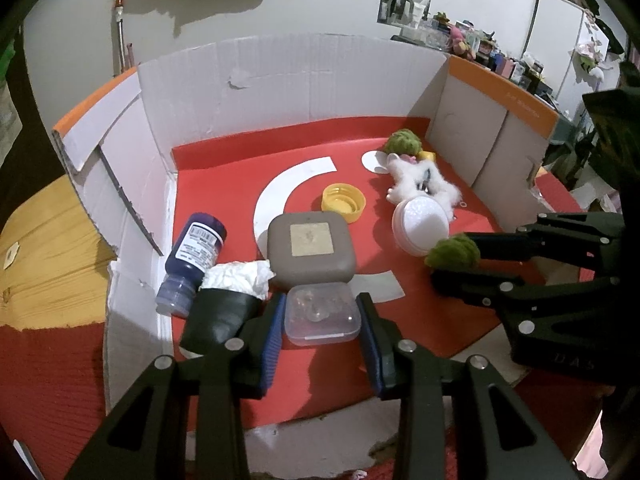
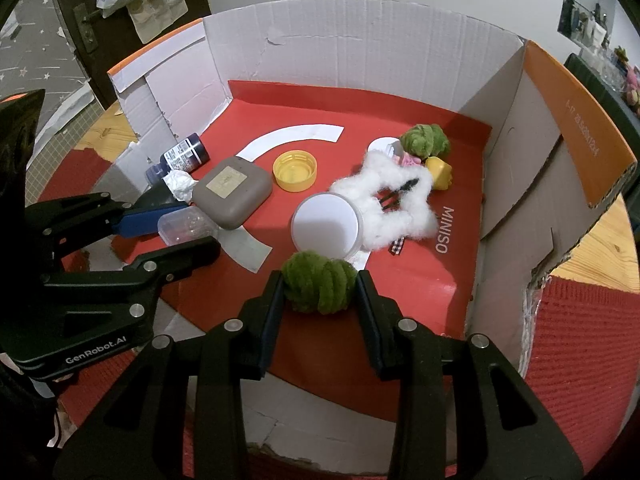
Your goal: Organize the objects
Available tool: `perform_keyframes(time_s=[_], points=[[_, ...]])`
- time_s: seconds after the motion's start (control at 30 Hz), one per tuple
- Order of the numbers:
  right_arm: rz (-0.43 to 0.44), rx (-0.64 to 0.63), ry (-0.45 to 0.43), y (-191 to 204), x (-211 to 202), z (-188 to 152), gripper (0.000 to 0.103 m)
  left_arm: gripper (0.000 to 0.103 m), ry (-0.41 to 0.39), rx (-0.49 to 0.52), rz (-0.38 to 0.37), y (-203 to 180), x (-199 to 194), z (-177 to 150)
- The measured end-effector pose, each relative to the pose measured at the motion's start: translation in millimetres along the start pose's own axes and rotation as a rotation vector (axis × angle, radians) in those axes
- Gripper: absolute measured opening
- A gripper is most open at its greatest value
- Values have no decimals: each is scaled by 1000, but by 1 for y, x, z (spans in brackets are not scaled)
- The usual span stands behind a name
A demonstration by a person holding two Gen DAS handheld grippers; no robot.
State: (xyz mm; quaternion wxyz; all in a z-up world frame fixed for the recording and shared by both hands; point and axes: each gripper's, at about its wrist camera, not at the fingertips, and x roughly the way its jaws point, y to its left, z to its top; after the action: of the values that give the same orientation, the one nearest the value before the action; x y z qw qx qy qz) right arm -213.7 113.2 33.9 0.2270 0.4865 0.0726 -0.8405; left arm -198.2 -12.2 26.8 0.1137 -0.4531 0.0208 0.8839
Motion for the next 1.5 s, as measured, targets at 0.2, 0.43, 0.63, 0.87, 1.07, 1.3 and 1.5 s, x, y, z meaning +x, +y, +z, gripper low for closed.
perform_keyframes(time_s=[0.2,0.43,0.63,0.87,1.07,1.3,1.5], points=[[1,-4,-5,0,-1,0,36,38,-4,5,21,-3,-3,-1],[8,-6,-13,2,-5,-3,44,43,-14,-1,35,-2,-7,-3],[11,-13,-27,8,-10,-5,50,59,-42,-8,51,-1,-14,-5],[-2,-6,-75,11,-25,-11,55,69,-69,-21,70,-2,-26,-10],[-55,46,-178,10,-48,-21,65,78,-139,-50,126,-4,-46,-16],[-97,95,-239,10,-61,-31,72,83,-173,-87,142,-3,-58,-24],[-127,97,-258,14,-67,-40,76,92,-201,-89,178,-6,-64,-29]])
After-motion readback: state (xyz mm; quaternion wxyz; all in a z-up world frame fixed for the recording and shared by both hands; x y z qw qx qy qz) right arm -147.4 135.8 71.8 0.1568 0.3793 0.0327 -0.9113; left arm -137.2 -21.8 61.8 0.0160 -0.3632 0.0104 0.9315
